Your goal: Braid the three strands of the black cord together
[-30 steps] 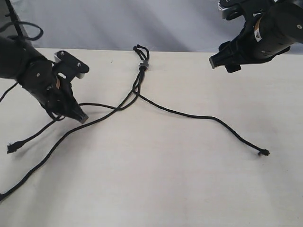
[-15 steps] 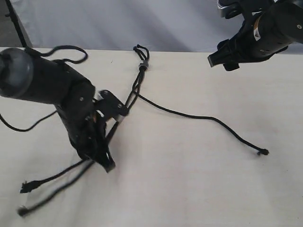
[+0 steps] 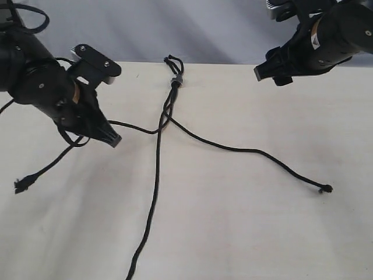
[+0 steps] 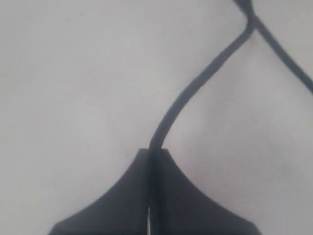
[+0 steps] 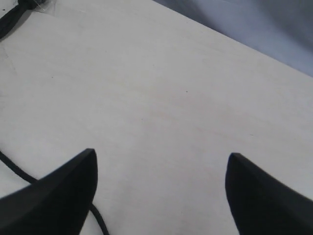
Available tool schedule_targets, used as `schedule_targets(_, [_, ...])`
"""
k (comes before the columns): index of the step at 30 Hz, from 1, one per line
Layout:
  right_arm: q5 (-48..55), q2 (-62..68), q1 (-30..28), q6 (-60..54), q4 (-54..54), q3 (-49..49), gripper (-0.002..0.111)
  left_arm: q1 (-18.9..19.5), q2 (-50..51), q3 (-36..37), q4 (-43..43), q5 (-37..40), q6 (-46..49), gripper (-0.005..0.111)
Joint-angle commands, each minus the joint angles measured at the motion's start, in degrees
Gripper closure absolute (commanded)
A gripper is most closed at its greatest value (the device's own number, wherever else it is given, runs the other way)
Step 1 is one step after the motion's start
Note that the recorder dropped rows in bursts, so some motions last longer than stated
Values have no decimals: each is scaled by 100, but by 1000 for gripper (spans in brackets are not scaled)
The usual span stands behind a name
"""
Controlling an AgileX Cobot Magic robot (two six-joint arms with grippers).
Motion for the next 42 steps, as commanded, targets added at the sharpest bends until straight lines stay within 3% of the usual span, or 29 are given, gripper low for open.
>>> schedule_targets(1, [-144, -8, -28, 11, 15, 5, 39, 374, 326, 16, 31, 33, -97, 107])
schedule_targets(8, [-206, 41, -28, 11, 76, 5, 39, 427, 1015, 16, -17, -242, -141, 103])
schedule_targets(10, [-265, 45, -28, 11, 103, 5, 39, 427, 1154, 16, -17, -275, -141, 92])
schedule_targets(15, [-370, 151, -28, 11, 185, 5, 39, 427, 1210, 16, -17, -265, -141, 49])
schedule_targets(18, [-449, 220, -28, 11, 370, 5, 39, 427, 1055, -93, 33, -114, -141, 37])
schedule_targets(22, [-552, 260, -14, 11, 850, 5, 39, 492, 613, -437, 139, 179, -141, 41])
schedule_targets(24, [-589, 260, 44, 11, 1086, 5, 39, 673, 370, -614, 139, 215, -141, 49])
schedule_targets(26, [-547, 272, 230, -130, 1281, 5, 39, 897, 179, -675, 128, 278, -141, 66])
schedule_targets(29, [-481, 372, 742, -406, 1886, 5, 39, 1308, 23, -652, 128, 278, -141, 106])
schedule_targets(36, [-277, 1594, 2536, -494, 2193, -363, 39, 2131, 137, -492, -102, -507, -141, 105])
schedule_targets(42, [620, 2672, 3195, -494, 2461, -1361, 39, 2224, 148, -492, -429, -552, -141, 105])
